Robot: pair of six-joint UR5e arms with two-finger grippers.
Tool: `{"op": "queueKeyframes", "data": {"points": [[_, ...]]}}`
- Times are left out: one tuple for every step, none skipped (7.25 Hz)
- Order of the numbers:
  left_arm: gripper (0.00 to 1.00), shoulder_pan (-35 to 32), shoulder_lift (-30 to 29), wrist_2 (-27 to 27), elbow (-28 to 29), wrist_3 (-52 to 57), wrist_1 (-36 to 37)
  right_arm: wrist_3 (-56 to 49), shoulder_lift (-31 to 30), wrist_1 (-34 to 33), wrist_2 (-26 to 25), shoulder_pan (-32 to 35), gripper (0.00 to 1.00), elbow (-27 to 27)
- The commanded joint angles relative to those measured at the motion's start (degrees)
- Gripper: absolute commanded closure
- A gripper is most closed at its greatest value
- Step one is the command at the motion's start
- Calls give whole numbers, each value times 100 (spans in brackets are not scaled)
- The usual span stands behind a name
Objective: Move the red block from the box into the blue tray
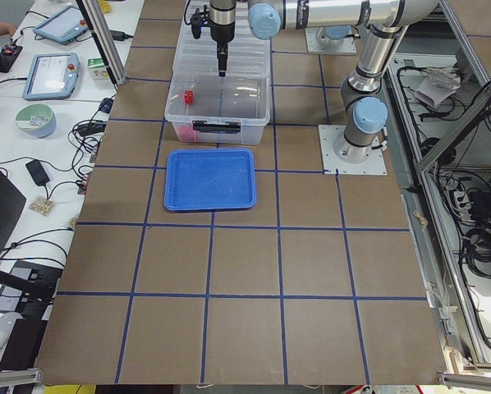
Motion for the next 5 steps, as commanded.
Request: {"op": "queueKeyframes", "data": {"points": [[0,-22,-219,-10,-798,-508,938,371,-190,620,655,451,0,-548],[0,-30,-368,-1,-1150,-578,1442,381,-252,839,729,461,0,-515],[0,-39,-430,-19,-1232,-1127,1516,529,-270,902,974,461,0,-506],[0,-48,-535,-10,-1268,-1646,1474,600,-261,876,1072,461,0,-558],[0,-39,-675,-19,-1286,-1712,1482,609,-261,867,1081,461,0,-558]]}}
